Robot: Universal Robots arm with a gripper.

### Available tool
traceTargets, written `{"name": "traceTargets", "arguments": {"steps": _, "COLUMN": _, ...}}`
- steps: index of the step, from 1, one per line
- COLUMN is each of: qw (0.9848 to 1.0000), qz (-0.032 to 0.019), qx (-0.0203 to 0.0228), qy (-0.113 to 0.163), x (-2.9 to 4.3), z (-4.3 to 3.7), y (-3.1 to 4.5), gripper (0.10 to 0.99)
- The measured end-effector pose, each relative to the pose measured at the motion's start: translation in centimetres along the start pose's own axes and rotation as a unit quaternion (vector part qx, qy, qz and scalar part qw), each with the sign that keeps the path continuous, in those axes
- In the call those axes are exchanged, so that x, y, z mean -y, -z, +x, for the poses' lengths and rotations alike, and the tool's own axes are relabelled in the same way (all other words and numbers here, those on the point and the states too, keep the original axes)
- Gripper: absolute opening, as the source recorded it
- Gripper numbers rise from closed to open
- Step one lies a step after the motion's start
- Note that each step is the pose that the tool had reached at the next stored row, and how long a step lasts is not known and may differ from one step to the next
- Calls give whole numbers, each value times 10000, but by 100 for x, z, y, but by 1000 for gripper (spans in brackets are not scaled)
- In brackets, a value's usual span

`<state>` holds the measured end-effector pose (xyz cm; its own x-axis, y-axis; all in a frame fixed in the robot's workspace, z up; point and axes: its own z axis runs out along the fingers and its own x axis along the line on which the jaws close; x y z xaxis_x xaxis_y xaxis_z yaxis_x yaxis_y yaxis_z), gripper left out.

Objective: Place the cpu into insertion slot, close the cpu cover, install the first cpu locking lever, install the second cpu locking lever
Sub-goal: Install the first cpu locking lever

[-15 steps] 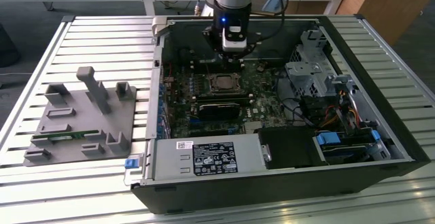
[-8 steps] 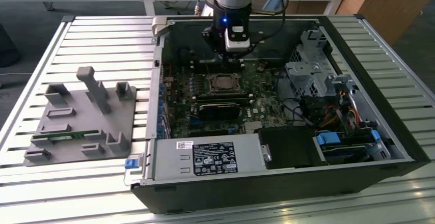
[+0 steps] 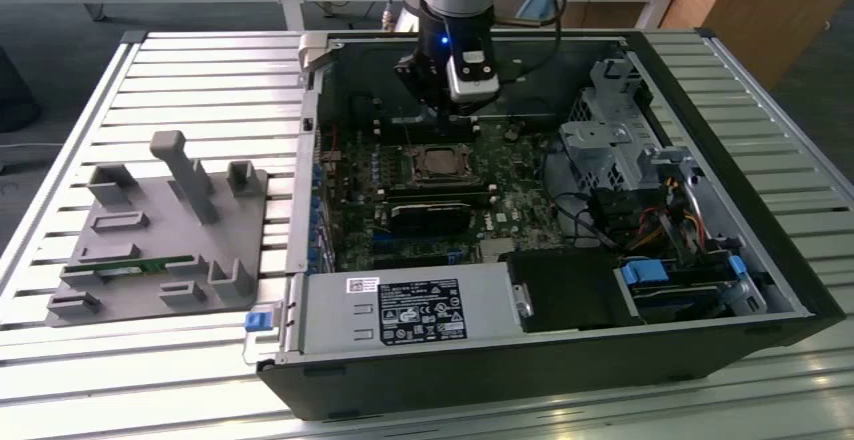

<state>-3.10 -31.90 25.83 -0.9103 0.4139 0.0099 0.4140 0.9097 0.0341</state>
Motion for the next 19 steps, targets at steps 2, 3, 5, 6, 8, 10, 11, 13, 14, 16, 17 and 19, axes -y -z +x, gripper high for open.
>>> {"name": "traceTargets", "arguments": {"steps": 2, "qw": 9999, "qz": 1, "qx": -3, "qy": 106, "x": 0, "z": 0, "y": 0, "gripper": 106}}
{"name": "traceTargets", "arguments": {"steps": 3, "qw": 9999, "qz": 1, "qx": -5, "qy": 159, "x": 0, "z": 0, "y": 0, "gripper": 106}}
{"name": "traceTargets", "arguments": {"steps": 5, "qw": 9997, "qz": 2, "qx": -9, "qy": 257, "x": 0, "z": 0, "y": 0, "gripper": 106}}
{"name": "traceTargets", "arguments": {"steps": 6, "qw": 9995, "qz": 3, "qx": -11, "qy": 309, "x": 0, "z": 0, "y": 0, "gripper": 106}}
{"name": "traceTargets", "arguments": {"steps": 8, "qw": 9991, "qz": 4, "qx": -14, "qy": 421, "x": 0, "z": 0, "y": 0, "gripper": 106}}
{"name": "traceTargets", "arguments": {"steps": 10, "qw": 9986, "qz": 5, "qx": -18, "qy": 534, "x": 0, "z": 0, "y": 0, "gripper": 106}}
{"name": "traceTargets", "arguments": {"steps": 11, "qw": 9982, "qz": 6, "qx": -20, "qy": 592, "x": 0, "z": 0, "y": 0, "gripper": 106}}
{"name": "traceTargets", "arguments": {"steps": 13, "qw": 9975, "qz": 7, "qx": -24, "qy": 710, "x": 0, "z": 0, "y": 0, "gripper": 106}}
{"name": "traceTargets", "arguments": {"steps": 14, "qw": 9970, "qz": 8, "qx": -26, "qy": 771, "x": 0, "z": 0, "y": 0, "gripper": 106}}
{"name": "traceTargets", "arguments": {"steps": 16, "qw": 9960, "qz": 9, "qx": -30, "qy": 898, "x": 0, "z": 0, "y": 0, "gripper": 106}}
{"name": "traceTargets", "arguments": {"steps": 17, "qw": 9954, "qz": 10, "qx": -33, "qy": 961, "x": 0, "z": 0, "y": 0, "gripper": 106}}
{"name": "traceTargets", "arguments": {"steps": 19, "qw": 9940, "qz": 11, "qx": -37, "qy": 1089, "x": 0, "z": 0, "y": 0, "gripper": 106}}
